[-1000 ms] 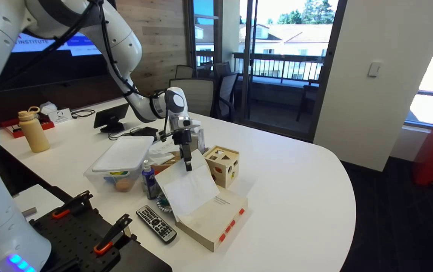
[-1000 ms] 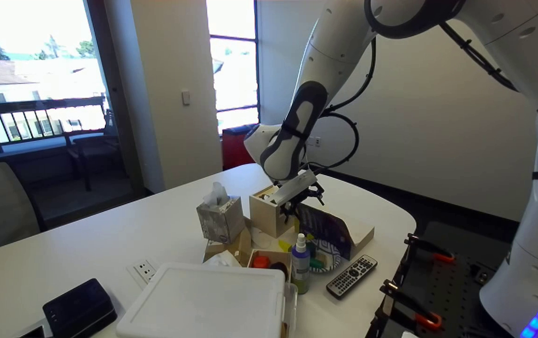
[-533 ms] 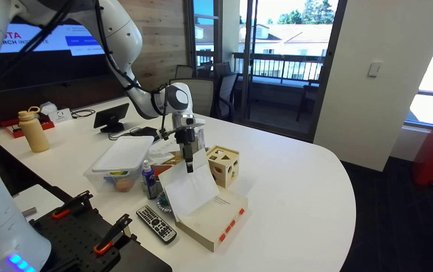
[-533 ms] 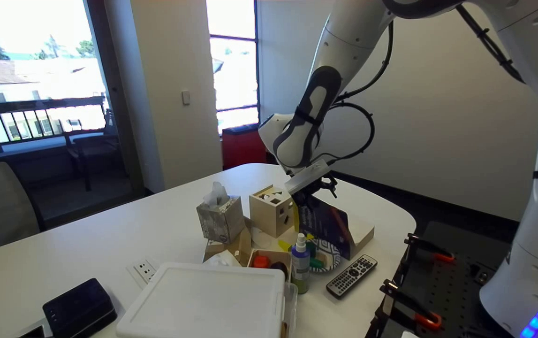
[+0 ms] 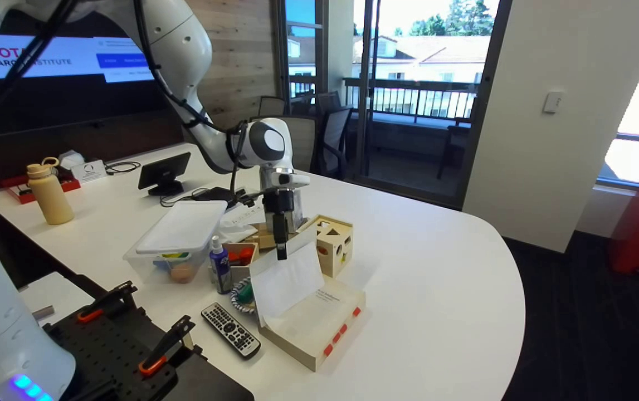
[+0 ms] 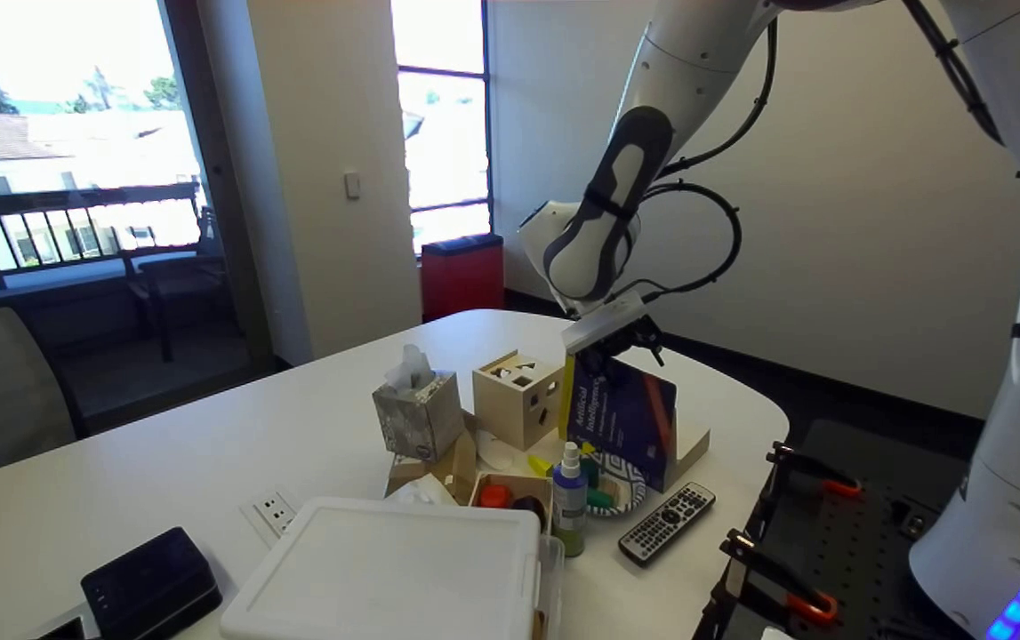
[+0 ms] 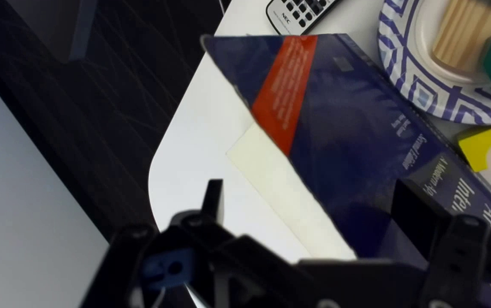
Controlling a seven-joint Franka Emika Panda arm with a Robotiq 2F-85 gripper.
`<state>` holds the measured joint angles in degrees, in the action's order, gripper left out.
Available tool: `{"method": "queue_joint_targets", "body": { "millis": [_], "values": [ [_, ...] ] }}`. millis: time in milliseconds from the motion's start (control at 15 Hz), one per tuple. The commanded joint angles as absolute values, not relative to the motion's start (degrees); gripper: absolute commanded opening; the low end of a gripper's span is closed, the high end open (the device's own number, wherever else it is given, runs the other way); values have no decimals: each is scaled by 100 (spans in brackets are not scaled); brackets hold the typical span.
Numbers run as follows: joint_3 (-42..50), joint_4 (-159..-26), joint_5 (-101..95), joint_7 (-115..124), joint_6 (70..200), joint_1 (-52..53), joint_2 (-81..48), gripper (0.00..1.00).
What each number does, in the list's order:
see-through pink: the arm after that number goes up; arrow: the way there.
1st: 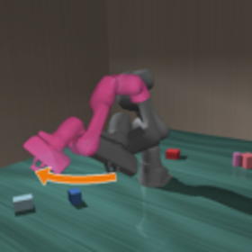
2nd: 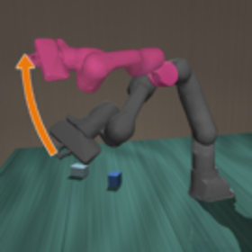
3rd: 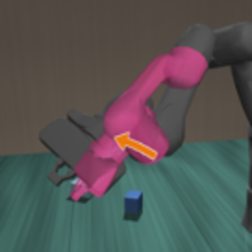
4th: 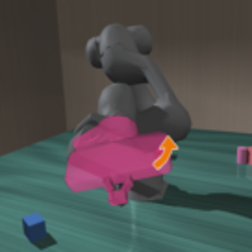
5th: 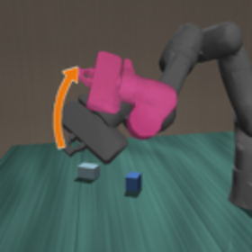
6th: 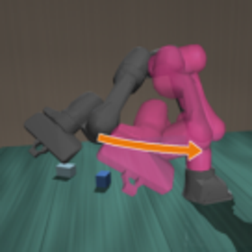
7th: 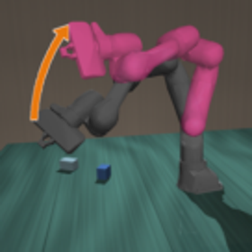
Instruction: Close the book, remove the objects from the bowl and put them in the box
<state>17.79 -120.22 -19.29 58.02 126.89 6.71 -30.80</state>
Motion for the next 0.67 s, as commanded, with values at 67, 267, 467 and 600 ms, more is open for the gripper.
{"method": "queue_joint_targets", "body": {
  "millis": [67, 267, 467, 600],
  "values": [
    [1811, -12440, -2098, 6196, 12814, 491, -2694, 100],
    [1866, -12567, -2163, 6416, 12822, 393, -2585, 100],
    [2013, -12620, -2393, 6844, 12659, 439, -2540, 100],
    [2054, -12598, -2692, 7205, 12514, 503, -2586, 100]
  ]
}}
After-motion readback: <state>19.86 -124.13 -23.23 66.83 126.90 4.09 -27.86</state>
